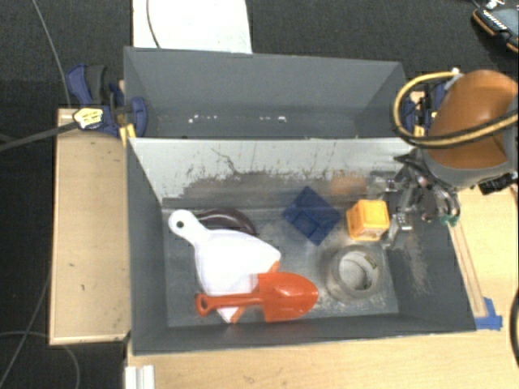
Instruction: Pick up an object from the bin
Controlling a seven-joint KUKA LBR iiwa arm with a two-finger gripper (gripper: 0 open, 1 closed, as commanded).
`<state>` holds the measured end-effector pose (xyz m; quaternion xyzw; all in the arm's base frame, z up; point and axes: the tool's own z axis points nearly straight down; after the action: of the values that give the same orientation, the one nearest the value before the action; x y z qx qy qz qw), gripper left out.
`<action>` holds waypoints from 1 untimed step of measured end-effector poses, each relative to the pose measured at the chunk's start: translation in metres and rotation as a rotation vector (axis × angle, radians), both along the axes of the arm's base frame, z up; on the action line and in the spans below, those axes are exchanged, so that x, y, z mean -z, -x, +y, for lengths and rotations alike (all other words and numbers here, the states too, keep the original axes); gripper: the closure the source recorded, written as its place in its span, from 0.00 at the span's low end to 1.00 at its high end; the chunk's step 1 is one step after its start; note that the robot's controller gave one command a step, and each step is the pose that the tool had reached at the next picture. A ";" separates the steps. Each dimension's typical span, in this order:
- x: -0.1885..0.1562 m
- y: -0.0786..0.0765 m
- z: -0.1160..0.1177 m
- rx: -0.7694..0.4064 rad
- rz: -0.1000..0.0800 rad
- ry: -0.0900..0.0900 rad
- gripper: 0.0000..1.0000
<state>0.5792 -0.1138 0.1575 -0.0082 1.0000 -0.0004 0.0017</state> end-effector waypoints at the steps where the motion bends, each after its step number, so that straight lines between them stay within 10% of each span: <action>1: 0.000 0.000 0.000 0.000 0.000 0.000 0.00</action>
Offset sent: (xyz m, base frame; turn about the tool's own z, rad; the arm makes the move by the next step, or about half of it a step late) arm -0.0132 -0.0170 -0.0247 0.0551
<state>0.5792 -0.1138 0.1575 -0.0083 1.0000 -0.0004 0.0017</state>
